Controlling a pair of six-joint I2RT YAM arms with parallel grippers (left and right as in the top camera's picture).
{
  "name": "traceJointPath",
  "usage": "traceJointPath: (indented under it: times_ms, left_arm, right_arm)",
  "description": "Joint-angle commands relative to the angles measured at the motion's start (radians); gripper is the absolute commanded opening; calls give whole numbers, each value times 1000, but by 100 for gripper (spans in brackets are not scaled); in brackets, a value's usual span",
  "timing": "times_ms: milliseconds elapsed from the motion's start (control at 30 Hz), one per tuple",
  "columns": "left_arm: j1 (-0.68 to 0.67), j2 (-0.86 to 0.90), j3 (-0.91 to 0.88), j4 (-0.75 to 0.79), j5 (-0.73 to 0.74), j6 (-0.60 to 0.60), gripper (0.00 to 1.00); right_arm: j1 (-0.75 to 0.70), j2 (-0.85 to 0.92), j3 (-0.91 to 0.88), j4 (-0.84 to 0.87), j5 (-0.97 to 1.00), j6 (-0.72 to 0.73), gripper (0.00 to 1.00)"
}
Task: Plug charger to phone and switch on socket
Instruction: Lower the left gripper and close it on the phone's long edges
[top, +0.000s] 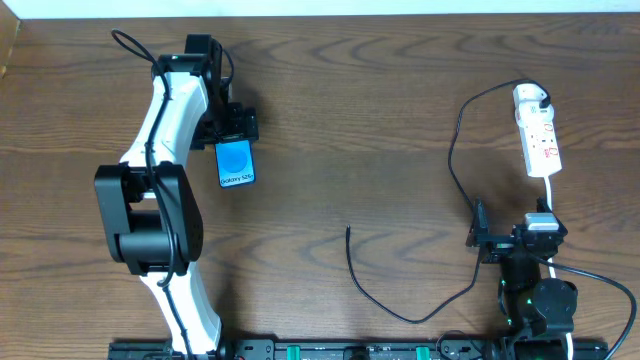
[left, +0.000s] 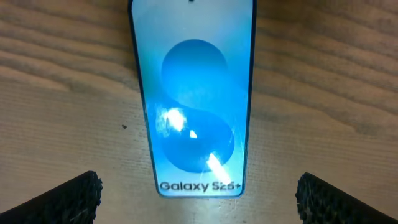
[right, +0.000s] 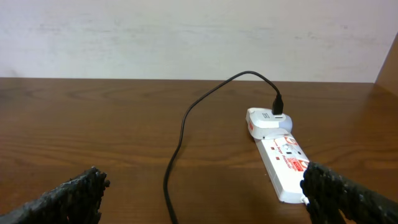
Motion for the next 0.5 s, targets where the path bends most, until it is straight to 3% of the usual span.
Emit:
traceJointPath:
  times_ms: [0, 467]
  left_arm:
    - [-1, 24, -22, 24, 3, -5, 100]
    - [-1, 26, -67, 94, 2, -13, 100]
  right_arm:
    - [8, -2, -1, -4, -2, -8, 99]
    - [8, -2, -1, -4, -2, -8, 99]
